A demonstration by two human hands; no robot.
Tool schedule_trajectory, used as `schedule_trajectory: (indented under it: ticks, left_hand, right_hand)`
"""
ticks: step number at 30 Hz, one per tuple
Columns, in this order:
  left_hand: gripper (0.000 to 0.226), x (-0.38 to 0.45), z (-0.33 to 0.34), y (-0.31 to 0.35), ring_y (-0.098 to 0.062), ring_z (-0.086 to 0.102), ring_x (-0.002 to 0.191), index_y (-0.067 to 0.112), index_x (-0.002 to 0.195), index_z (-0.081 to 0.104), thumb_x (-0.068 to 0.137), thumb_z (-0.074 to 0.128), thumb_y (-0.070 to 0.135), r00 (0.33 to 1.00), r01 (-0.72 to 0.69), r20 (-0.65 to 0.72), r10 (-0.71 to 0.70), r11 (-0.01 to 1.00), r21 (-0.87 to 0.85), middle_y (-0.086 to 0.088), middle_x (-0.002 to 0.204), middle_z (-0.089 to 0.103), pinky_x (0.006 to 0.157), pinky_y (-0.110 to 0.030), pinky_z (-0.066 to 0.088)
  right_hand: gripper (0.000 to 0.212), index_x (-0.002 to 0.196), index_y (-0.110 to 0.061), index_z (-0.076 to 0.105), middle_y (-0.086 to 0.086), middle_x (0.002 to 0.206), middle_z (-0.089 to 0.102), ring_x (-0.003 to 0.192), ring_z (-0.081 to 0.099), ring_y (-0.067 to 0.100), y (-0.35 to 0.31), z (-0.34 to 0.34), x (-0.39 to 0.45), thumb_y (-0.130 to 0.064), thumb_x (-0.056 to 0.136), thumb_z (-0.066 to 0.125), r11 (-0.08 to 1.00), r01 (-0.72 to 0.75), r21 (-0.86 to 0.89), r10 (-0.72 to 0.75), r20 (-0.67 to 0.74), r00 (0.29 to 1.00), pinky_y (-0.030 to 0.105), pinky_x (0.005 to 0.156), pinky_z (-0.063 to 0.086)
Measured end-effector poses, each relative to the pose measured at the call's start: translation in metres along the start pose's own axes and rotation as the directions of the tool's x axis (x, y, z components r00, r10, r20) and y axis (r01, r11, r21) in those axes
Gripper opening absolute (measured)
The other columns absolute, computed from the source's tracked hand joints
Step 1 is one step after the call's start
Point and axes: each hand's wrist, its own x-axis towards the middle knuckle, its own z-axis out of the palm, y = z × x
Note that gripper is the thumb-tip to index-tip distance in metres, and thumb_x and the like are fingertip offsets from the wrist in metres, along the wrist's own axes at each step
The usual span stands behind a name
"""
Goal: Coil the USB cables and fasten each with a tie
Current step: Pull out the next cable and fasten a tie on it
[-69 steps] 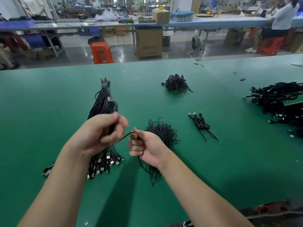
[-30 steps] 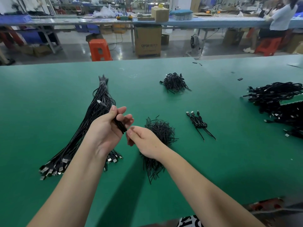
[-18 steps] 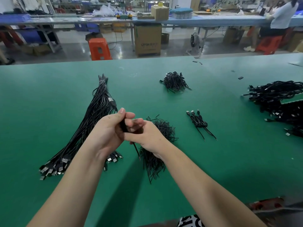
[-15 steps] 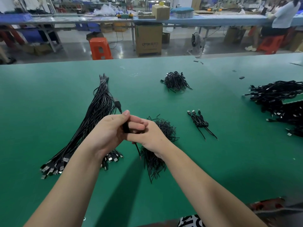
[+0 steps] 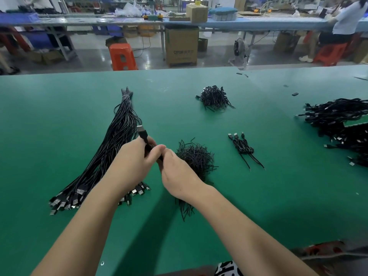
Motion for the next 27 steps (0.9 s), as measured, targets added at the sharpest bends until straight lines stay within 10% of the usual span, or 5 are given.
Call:
schedule_trajectory:
  ticks: [7, 13, 22, 27]
  left_hand:
    - [0.019, 0.007, -0.011, -0.008, 0.002, 0.057, 0.066, 0.031, 0.07, 0.065, 0.087, 0.067, 0.039, 0.999, -0.035, 0.027, 0.035, 0.999, -0.014, 0.011, 0.061, 0.062, 0.057, -0.009, 0.037]
    - [0.024, 0.014, -0.012, -0.005, 0.001, 0.057, 0.062, 0.023, 0.071, 0.068, 0.091, 0.065, 0.036, 0.996, -0.082, 0.022, 0.081, 0.996, 0.032, 0.009, 0.057, 0.06, 0.055, -0.01, 0.037]
    - [0.017, 0.018, -0.007, 0.008, -0.003, 0.055, 0.052, 0.028, 0.077, 0.066, 0.092, 0.067, 0.036, 0.998, -0.015, 0.052, 0.029, 0.971, -0.239, 0.009, 0.062, 0.065, 0.054, -0.026, 0.042]
    - [0.016, 0.012, 0.012, 0.003, -0.012, 0.041, 0.047, 0.007, 0.11, 0.061, 0.099, 0.06, 0.019, 0.959, 0.27, 0.277, -0.062, 0.503, -0.821, -0.002, 0.071, 0.063, 0.041, -0.023, 0.034]
  right_hand:
    - [0.029, 0.131, -0.01, 0.042, 0.012, 0.121, 0.058, 0.103, 0.059, 0.032, -0.008, -0.002, -0.004, -0.023, 0.107, 0.033, 0.99, -0.063, 0.127, 0.05, 0.099, 0.994, 0.048, 0.091, 0.048]
    - [0.031, 0.124, -0.017, 0.048, -0.006, 0.081, 0.051, 0.061, 0.057, 0.012, -0.012, -0.01, -0.008, -0.033, 0.11, 0.026, 0.929, -0.126, 0.348, 0.066, 0.181, 0.981, 0.019, 0.06, 0.047]
    - [0.024, 0.1, -0.008, 0.051, -0.002, 0.08, 0.052, 0.071, 0.059, 0.026, 0.002, -0.014, -0.004, -0.021, 0.108, 0.032, 0.979, 0.025, 0.201, -0.013, -0.063, 0.998, 0.044, 0.069, 0.051]
    - [0.027, 0.092, -0.014, 0.048, 0.0, 0.06, 0.057, 0.052, 0.059, 0.017, 0.023, -0.014, 0.003, -0.028, 0.106, 0.03, 0.933, -0.115, 0.34, 0.181, -0.168, 0.969, 0.047, 0.069, 0.052]
